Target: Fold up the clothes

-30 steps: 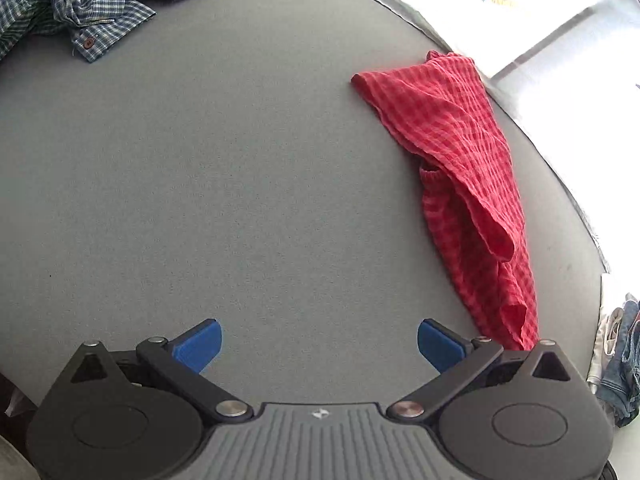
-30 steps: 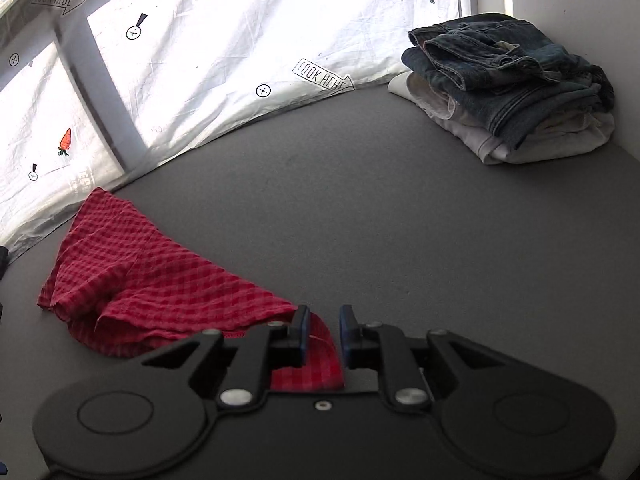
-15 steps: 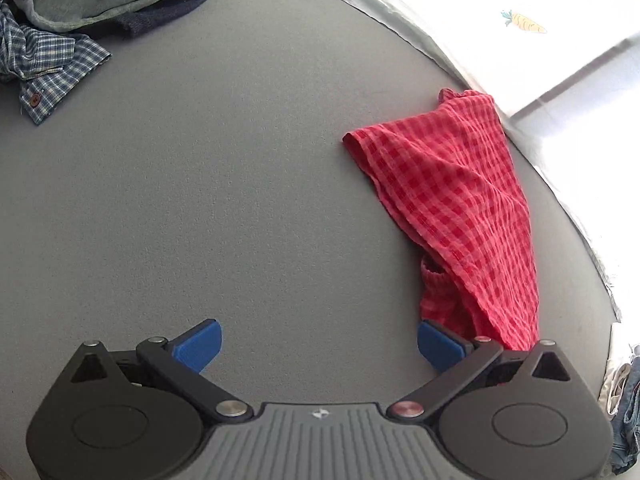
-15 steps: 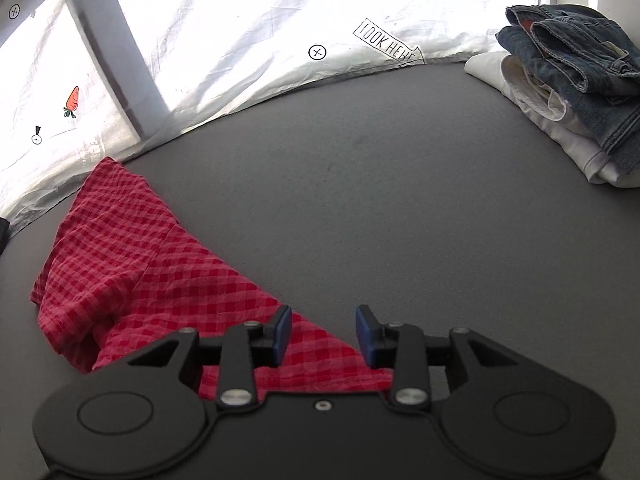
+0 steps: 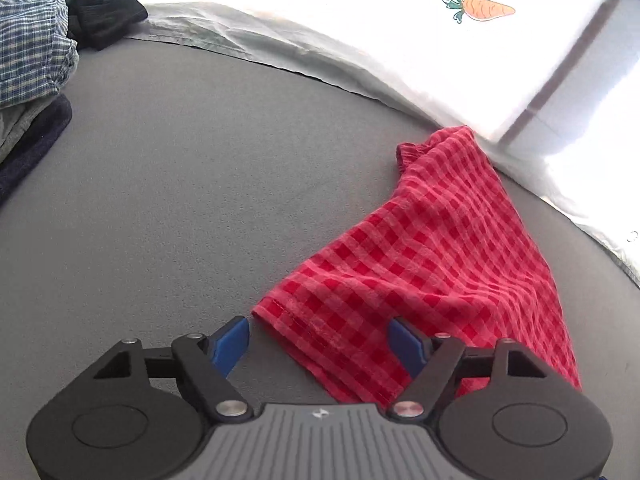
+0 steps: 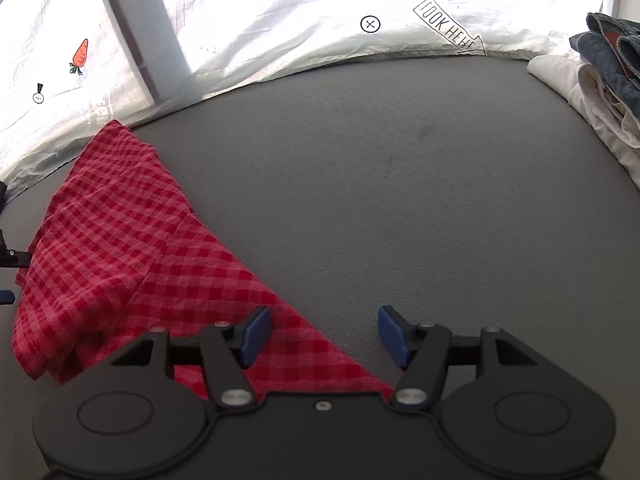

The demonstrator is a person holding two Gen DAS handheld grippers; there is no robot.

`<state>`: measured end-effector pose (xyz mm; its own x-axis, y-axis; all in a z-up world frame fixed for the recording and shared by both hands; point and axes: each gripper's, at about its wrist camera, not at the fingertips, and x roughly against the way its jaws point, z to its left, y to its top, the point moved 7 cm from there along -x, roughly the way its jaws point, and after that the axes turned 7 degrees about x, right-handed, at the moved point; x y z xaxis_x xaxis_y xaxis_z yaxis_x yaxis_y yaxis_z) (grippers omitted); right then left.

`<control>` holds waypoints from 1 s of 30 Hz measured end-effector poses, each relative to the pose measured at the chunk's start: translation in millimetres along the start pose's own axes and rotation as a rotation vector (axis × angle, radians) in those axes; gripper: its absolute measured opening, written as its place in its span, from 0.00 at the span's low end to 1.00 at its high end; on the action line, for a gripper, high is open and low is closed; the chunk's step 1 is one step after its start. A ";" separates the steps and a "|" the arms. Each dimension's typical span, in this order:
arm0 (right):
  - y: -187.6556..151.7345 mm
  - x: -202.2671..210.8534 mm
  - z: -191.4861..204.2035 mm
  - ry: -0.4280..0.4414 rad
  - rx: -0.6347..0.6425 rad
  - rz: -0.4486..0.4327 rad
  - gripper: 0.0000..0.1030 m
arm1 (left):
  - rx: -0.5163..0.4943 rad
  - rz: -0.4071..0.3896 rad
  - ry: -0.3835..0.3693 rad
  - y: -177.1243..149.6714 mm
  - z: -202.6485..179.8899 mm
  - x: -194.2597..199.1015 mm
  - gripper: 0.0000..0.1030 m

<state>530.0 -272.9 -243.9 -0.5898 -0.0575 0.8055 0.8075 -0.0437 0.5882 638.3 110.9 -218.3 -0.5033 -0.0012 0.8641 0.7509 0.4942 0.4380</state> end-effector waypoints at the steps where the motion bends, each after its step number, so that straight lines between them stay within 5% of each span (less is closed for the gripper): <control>1: -0.9 0.3 1.3 -0.001 0.015 0.000 0.63 | -0.024 -0.012 0.016 1.2 -4.2 -2.0 0.62; 2: -1.8 0.7 2.5 -0.005 0.029 -0.001 0.64 | -0.046 -0.023 0.029 1.4 -7.2 -2.5 0.51; 4: 0.2 -1.3 4.1 -0.012 0.036 0.003 0.64 | -0.071 -0.035 0.042 -0.1 -9.7 -1.5 0.01; 8: 1.8 1.7 2.7 -0.016 0.005 0.017 0.57 | 0.012 -0.051 -0.010 -6.1 4.3 19.1 0.00; 14: 1.5 23.7 8.4 -0.015 0.016 -0.028 0.57 | 0.098 -0.158 0.009 -24.4 55.4 100.3 0.00; 22: -13.1 67.9 30.9 0.027 0.059 -0.101 0.57 | 0.269 -0.199 0.154 -99.9 179.2 187.4 0.00; 30: -38.8 83.8 53.7 0.043 0.080 -0.089 0.57 | 0.301 -0.086 0.346 -158.4 259.2 195.5 0.01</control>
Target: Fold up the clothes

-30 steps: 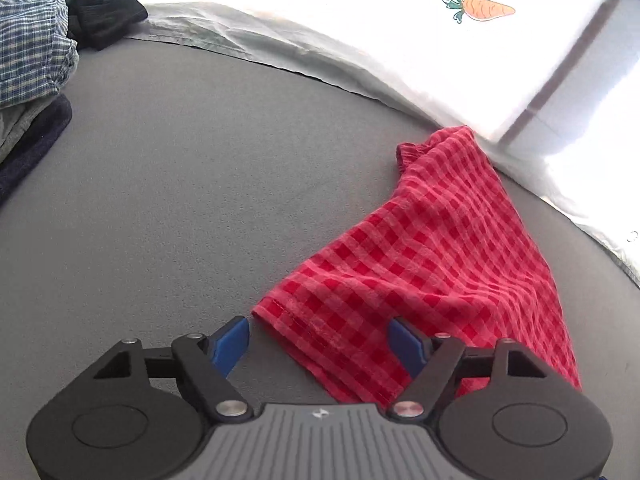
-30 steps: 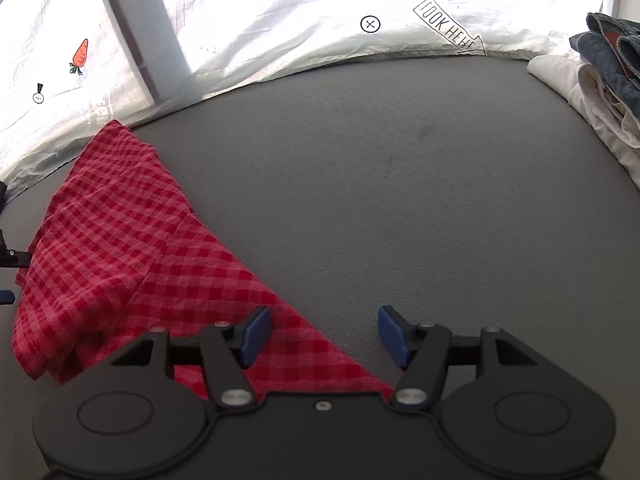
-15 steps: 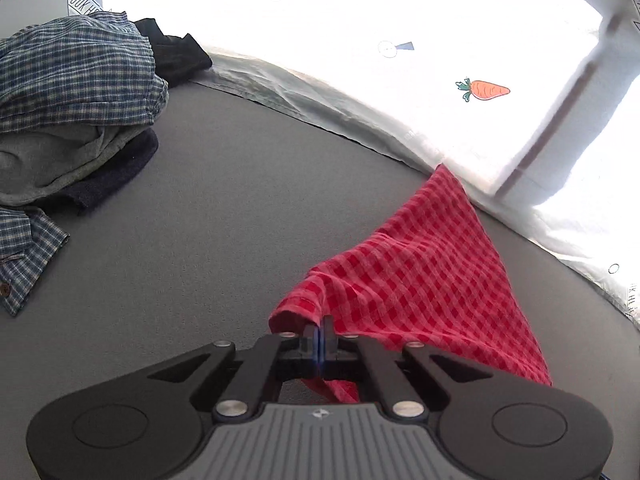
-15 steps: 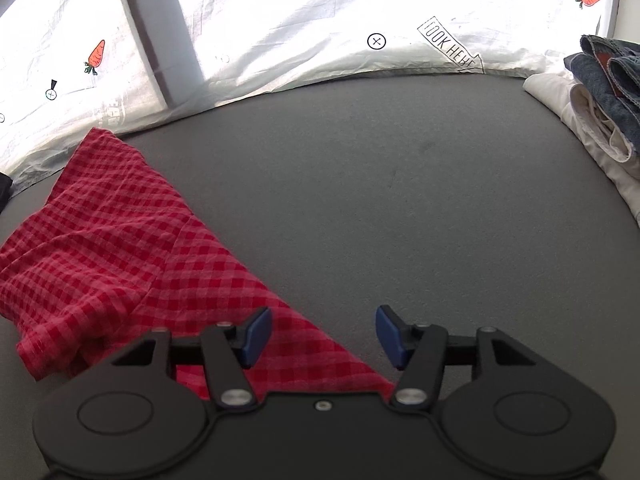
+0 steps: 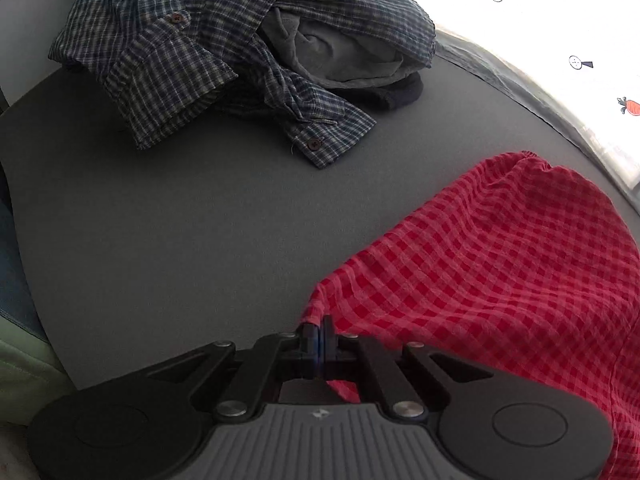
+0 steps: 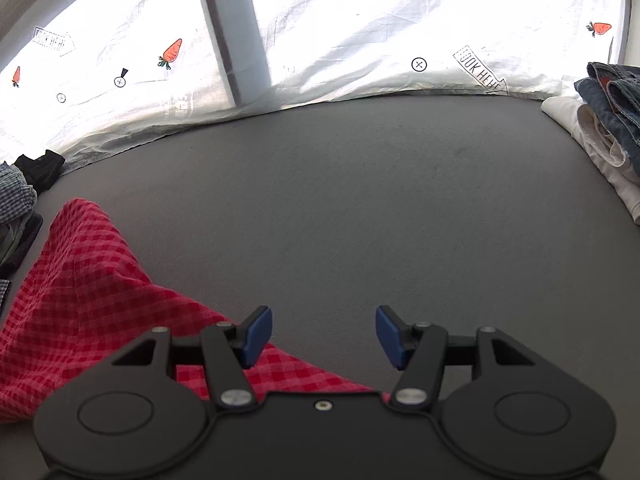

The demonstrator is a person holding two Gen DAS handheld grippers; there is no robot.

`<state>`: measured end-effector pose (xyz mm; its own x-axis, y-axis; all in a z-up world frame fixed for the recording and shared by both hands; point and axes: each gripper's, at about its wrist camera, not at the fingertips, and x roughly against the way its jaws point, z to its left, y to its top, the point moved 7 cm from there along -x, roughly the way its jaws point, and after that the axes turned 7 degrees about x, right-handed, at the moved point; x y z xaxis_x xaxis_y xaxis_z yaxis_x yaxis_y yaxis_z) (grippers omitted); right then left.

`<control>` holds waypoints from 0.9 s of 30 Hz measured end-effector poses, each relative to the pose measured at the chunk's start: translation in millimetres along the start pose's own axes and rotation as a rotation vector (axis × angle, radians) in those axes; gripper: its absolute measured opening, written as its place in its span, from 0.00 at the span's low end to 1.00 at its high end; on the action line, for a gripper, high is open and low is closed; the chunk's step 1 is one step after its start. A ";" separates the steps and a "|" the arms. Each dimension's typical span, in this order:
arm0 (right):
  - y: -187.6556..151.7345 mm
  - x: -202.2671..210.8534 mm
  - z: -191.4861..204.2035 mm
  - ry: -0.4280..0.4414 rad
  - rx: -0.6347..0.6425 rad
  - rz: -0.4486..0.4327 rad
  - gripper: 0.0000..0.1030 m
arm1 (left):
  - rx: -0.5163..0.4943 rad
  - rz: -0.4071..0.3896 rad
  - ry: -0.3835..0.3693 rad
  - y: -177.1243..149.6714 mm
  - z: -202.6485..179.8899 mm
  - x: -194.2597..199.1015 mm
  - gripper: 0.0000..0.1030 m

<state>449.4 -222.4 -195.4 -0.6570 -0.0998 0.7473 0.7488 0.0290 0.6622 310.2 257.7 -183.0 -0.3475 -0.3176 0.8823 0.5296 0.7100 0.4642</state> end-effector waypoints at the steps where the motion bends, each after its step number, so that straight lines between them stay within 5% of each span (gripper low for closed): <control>1: 0.8 0.2 1.8 -0.002 -0.004 -0.004 0.57 | 0.002 0.001 -0.006 2.2 1.0 -1.1 0.01; 5: 5.4 -4.0 11.4 -0.003 -0.030 -0.011 0.57 | 0.010 0.007 -0.028 10.9 4.8 -5.2 0.06; 13: 17.0 -19.7 56.7 0.076 -0.041 0.005 0.57 | -0.052 -0.010 -0.060 37.9 -16.2 -8.3 0.35; 27: 29.2 -58.1 156.0 0.406 0.007 0.088 0.66 | 0.078 0.035 -0.010 66.4 23.5 -37.7 0.35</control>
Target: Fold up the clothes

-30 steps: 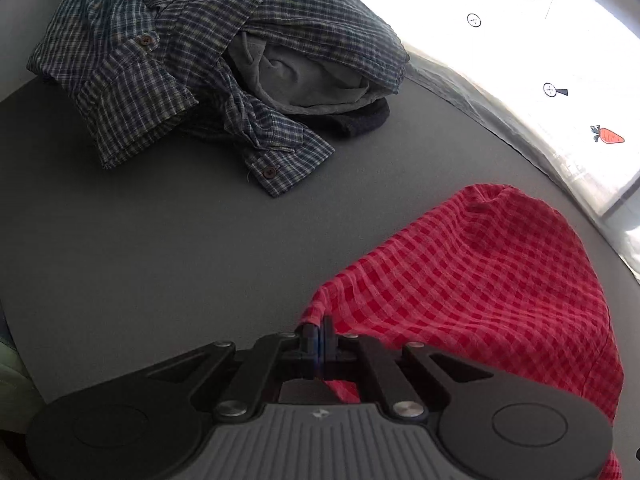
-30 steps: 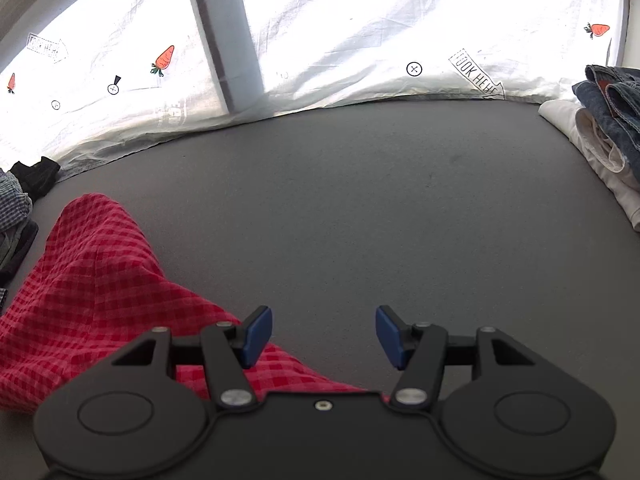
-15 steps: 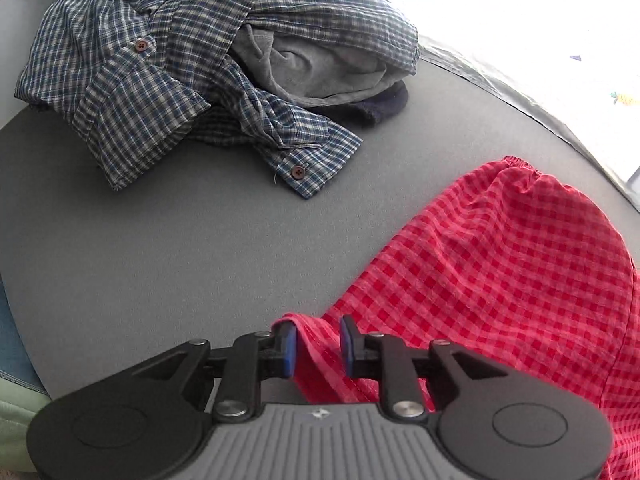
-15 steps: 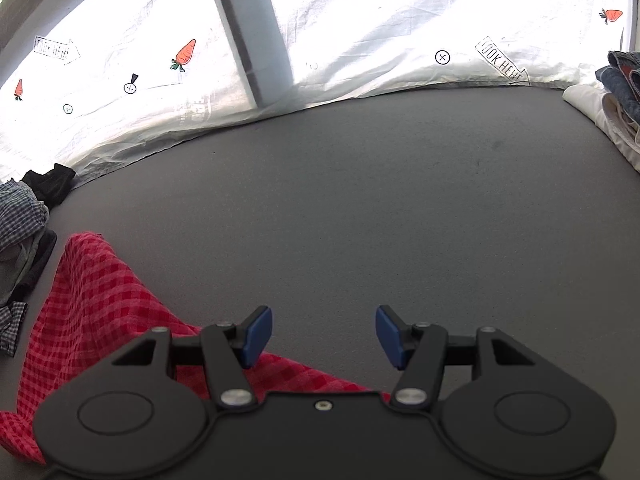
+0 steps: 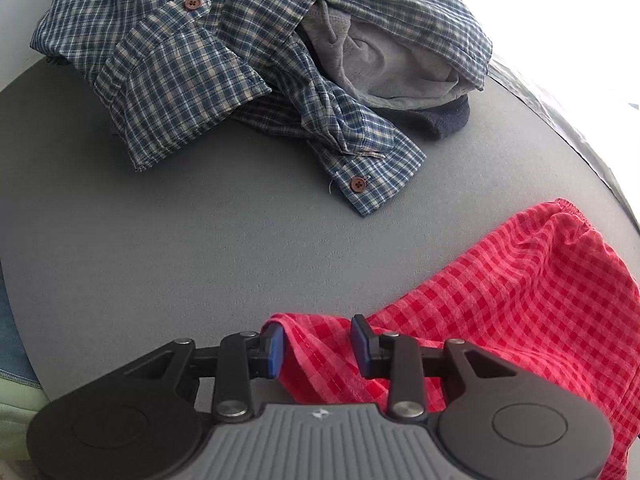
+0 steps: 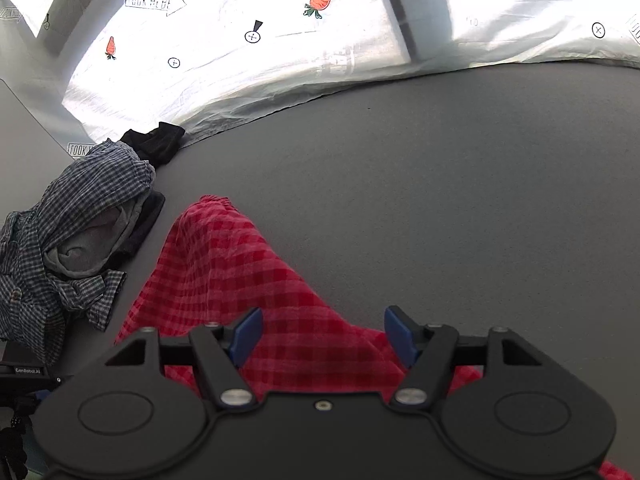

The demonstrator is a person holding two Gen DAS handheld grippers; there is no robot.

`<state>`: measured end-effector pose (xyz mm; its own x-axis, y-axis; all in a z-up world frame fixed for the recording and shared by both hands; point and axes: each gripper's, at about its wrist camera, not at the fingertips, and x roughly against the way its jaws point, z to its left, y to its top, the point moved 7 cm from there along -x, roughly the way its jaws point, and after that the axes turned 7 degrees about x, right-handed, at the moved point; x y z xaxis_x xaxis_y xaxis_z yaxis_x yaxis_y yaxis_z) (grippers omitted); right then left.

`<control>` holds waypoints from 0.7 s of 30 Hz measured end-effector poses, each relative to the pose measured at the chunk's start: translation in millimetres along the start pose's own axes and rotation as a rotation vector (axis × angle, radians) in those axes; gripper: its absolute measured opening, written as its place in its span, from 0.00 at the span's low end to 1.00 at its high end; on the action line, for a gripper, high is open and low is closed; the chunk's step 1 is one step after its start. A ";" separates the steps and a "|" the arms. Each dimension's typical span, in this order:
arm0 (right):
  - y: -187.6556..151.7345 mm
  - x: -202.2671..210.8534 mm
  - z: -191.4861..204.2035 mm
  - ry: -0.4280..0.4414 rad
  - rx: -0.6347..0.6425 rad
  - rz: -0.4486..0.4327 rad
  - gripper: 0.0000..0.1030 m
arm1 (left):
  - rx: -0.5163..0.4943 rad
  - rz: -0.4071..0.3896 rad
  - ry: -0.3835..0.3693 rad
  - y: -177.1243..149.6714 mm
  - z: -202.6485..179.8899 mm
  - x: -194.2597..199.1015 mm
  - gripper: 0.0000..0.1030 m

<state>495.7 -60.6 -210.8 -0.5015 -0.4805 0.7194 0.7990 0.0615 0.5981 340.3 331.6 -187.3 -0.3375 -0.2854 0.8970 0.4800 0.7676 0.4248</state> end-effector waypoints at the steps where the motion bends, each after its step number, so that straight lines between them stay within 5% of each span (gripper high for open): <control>1: 0.0 -2.3 0.1 0.006 -0.014 0.003 0.66 | -0.002 -0.003 0.012 -0.5 2.3 0.1 0.35; 11: 4.4 15.2 -30.0 -0.069 -0.095 -0.050 0.66 | -0.059 -0.010 0.104 -3.9 15.8 -0.9 0.36; 21: -13.3 11.8 -32.3 -0.168 0.045 0.021 0.65 | -0.070 0.033 0.168 -16.4 33.0 -12.0 0.36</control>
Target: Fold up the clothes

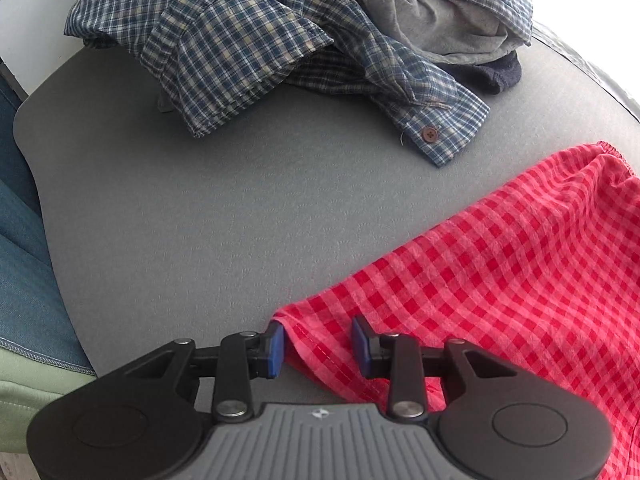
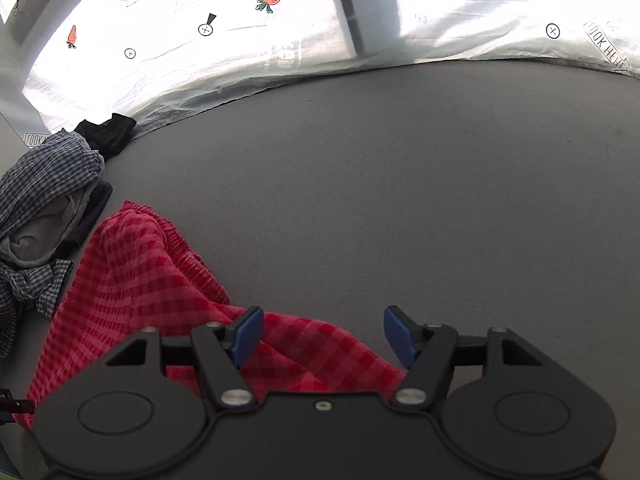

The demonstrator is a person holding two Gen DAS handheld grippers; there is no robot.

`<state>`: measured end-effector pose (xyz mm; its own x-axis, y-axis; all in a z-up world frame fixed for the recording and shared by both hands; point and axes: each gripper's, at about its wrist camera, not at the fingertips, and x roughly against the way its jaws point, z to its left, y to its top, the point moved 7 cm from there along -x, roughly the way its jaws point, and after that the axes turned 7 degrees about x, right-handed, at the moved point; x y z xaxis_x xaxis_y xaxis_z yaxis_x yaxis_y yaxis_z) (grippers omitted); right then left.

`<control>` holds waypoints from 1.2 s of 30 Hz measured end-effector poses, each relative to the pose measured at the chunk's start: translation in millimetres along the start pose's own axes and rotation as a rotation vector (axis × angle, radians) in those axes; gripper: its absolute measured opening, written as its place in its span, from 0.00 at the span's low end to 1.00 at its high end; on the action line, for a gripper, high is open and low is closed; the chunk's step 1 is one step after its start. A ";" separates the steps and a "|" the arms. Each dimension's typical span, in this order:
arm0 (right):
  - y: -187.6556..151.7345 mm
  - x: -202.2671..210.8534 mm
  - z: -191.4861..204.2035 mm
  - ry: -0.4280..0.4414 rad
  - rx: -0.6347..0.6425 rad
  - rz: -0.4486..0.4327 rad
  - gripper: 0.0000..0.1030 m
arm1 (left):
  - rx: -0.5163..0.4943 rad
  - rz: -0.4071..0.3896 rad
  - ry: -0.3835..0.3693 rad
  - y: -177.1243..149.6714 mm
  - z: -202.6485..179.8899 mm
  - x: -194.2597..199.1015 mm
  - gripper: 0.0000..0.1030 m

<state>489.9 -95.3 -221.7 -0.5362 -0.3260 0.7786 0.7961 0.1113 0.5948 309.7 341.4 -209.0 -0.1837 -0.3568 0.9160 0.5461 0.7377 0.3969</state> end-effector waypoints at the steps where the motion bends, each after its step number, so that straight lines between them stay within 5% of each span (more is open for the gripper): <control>1: -0.6 -1.8 2.2 -0.001 0.013 0.005 0.65 | -0.011 -0.004 0.004 -0.2 -1.0 0.2 0.36; 11: 38.4 -19.1 26.4 0.071 0.037 -0.048 0.46 | 0.002 0.004 -0.002 -0.9 -0.6 -1.9 0.37; 26: 14.2 -40.6 75.3 0.200 0.017 0.072 0.41 | 0.008 0.011 0.000 -1.2 0.3 -3.5 0.42; 29: 21.6 -36.3 66.8 0.205 0.007 0.025 0.11 | 0.013 0.013 -0.002 -0.9 1.3 -2.7 0.42; 36: 76.1 13.3 19.2 0.001 0.125 -0.228 0.06 | 0.025 0.014 -0.017 -3.2 -4.6 4.7 0.47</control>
<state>537.9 -73.2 -162.2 -0.6973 -0.3567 0.6217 0.6140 0.1503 0.7749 310.9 334.7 -206.3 -0.1903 -0.3366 0.9222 0.5281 0.7568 0.3852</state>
